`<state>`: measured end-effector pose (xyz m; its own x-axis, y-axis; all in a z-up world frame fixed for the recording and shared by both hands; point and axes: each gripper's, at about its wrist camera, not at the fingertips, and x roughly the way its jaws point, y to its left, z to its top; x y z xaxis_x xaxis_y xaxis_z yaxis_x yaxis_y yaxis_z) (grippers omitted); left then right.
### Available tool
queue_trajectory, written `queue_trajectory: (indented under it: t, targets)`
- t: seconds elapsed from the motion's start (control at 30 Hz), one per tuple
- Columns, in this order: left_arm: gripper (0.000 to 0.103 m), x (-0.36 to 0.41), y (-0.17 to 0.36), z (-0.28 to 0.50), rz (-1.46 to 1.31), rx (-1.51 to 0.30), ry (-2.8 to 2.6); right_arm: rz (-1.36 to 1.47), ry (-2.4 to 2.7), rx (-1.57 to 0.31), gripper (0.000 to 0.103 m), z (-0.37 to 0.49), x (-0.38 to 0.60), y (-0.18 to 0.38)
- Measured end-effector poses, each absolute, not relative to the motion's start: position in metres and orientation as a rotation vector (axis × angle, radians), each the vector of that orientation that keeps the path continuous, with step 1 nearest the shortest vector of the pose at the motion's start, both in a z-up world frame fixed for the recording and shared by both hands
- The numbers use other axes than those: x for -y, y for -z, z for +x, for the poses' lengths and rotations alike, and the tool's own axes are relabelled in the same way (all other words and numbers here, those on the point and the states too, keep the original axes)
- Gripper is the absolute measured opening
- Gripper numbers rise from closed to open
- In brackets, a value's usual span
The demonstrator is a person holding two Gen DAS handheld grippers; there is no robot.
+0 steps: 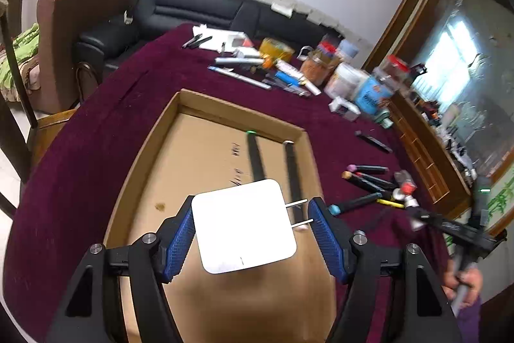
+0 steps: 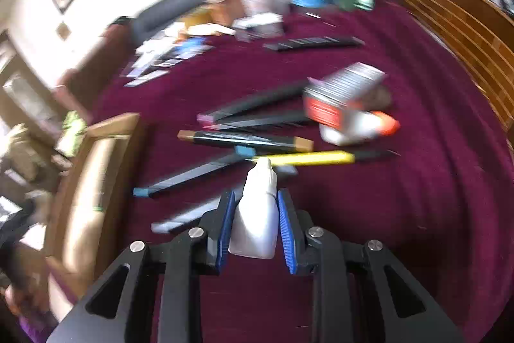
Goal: Organize rigid objects
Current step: 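Carry the charger toward the box with the left tool while the right tool grasps the white bottle, then lower the charger and the white bottle into the box and open both tools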
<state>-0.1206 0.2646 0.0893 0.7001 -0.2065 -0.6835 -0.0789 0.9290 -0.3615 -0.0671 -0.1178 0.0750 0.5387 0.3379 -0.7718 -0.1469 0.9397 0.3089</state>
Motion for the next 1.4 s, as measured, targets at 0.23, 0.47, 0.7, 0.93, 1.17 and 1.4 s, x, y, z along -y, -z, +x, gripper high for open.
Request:
queue_trajectory:
  t: [0.23, 0.47, 0.7, 0.93, 1.17, 1.4]
  targets:
    - [0.073, -0.290, -0.057, -0.054, -0.437, -0.926, 0.050, 0.296, -0.561, -1.041, 0.026, -0.038, 0.028, -0.092]
    - [0.073, -0.298, -0.039, -0.019, -0.465, -0.974, 0.035, 0.285, -0.656, -1.109, 0.026, -0.004, -0.075, -0.075]
    - [0.073, -0.298, -0.030, -0.006, -0.503, -0.989, 0.063, 0.184, -0.604, -1.117, 0.026, 0.019, -0.121, -0.057]
    - [0.083, -0.308, -0.043, -0.018, -0.571, -0.945, 0.098, 0.170, -0.558, -1.096, 0.032, 0.029, -0.118, -0.050]
    - [0.094, -0.325, -0.074, -0.052, -0.611, -0.823, 0.057, 0.201, -0.564, -1.025, 0.044, 0.020, -0.102, -0.068]
    - [0.096, -0.313, -0.067, -0.084, -0.570, -0.889, 0.035, 0.158, -0.527, -0.920, 0.053, -0.016, -0.054, -0.084]
